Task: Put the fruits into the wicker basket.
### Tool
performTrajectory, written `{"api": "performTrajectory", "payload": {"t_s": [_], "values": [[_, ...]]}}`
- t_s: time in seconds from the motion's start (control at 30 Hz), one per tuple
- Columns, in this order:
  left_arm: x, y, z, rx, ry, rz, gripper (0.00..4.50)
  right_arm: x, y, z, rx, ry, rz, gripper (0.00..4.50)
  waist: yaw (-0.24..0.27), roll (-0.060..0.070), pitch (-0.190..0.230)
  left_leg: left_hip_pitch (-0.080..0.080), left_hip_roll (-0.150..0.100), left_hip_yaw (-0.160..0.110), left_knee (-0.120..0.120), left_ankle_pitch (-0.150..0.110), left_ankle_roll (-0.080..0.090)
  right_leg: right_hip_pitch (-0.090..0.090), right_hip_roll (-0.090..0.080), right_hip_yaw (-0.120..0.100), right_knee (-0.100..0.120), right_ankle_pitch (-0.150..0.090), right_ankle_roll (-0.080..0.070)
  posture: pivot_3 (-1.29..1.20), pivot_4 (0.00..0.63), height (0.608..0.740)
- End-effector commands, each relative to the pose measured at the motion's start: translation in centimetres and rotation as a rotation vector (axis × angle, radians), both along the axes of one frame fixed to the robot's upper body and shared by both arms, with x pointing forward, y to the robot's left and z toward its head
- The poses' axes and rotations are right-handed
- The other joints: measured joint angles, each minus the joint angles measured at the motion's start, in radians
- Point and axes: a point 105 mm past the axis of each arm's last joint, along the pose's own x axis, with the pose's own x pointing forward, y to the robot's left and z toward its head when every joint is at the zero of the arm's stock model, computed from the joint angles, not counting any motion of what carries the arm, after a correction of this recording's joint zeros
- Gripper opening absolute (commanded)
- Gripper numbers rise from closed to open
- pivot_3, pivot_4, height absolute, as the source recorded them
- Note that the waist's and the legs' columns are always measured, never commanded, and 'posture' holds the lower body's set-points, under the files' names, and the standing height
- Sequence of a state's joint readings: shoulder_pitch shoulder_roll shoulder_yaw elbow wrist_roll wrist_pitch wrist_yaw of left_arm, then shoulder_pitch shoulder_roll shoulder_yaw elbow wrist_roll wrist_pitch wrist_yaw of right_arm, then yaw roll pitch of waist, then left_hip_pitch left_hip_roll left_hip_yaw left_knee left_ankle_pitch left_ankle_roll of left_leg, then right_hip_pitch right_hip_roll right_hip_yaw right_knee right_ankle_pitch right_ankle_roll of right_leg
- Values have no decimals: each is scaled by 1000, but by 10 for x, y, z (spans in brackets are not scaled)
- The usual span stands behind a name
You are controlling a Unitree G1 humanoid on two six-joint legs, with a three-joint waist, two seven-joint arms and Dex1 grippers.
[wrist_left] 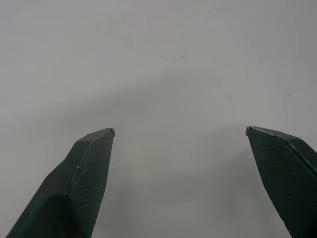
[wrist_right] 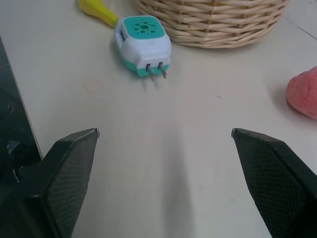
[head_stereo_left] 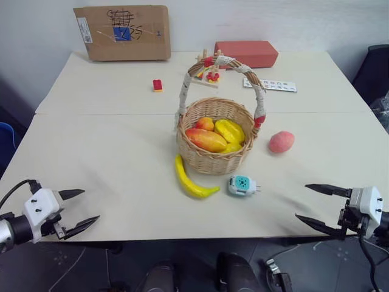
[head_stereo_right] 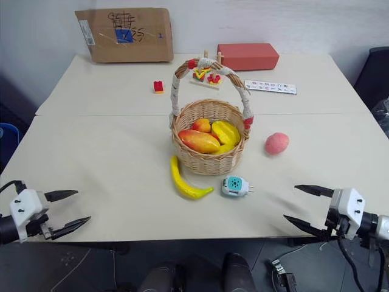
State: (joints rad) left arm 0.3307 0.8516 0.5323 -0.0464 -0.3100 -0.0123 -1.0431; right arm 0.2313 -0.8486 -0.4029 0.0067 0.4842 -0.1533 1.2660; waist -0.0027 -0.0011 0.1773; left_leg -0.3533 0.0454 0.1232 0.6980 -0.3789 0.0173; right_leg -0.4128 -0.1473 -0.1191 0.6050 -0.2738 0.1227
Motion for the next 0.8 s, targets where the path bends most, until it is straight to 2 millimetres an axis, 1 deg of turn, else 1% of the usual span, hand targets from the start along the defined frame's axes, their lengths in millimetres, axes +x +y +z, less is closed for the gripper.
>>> {"api": "performTrajectory", "payload": {"t_s": [0.03,0.17,0.27,0.33,0.43,0.5,0.57,0.7,0.73,0.8], "values": [[-2,-1,9,-1,-20,-9,4473,1,-3,14,-8,-70,-27,4500,0,0,0,0,0,0,0,0,0,0,0,0,0,0,0,0,150,740],[-2,-7,8,-49,-1,-1,4473,1,-1,15,-2,-76,-38,4500,0,0,0,0,0,1,0,0,0,0,0,0,0,0,0,0,150,740],[-8,-8,9,-147,87,22,4473,-1,0,12,8,-66,-51,4500,0,0,0,0,1,0,0,0,0,0,0,0,0,0,0,0,150,740],[-10,-10,10,-165,116,18,4473,-1,1,9,21,-62,-65,4500,0,0,0,0,1,0,0,0,-1,0,0,0,0,0,0,0,150,740],[-5,-12,16,-182,97,17,4473,-1,3,8,28,-64,-69,4500,0,0,0,0,0,1,0,0,-1,0,1,0,0,0,0,0,150,740],[-2,-17,19,-186,85,-6,4473,1,7,9,26,-69,-56,4500,0,0,0,0,0,1,0,0,0,0,0,0,0,0,0,0,150,740],[-1,-27,22,-192,83,-50,4473,4,16,13,23,-68,-17,4500,0,0,0,1,0,1,0,0,-1,0,0,0,1,0,0,0,150,740],[-1,-66,31,-248,123,-203,4473,23,61,31,91,-37,90,4500,-7,0,0,1,1,1,0,0,-1,-1,1,1,2,0,-1,0,150,740],[1,-77,33,-252,115,-243,4473,28,71,34,108,-25,102,4500,-9,0,0,1,2,1,0,0,-2,-1,1,2,2,0,-1,0,150,740],[6,-96,40,-278,78,-305,4473,36,89,32,117,15,120,4500,-6,1,0,1,1,1,0,1,-2,-1,0,2,3,0,-1,0,150,740]]}}
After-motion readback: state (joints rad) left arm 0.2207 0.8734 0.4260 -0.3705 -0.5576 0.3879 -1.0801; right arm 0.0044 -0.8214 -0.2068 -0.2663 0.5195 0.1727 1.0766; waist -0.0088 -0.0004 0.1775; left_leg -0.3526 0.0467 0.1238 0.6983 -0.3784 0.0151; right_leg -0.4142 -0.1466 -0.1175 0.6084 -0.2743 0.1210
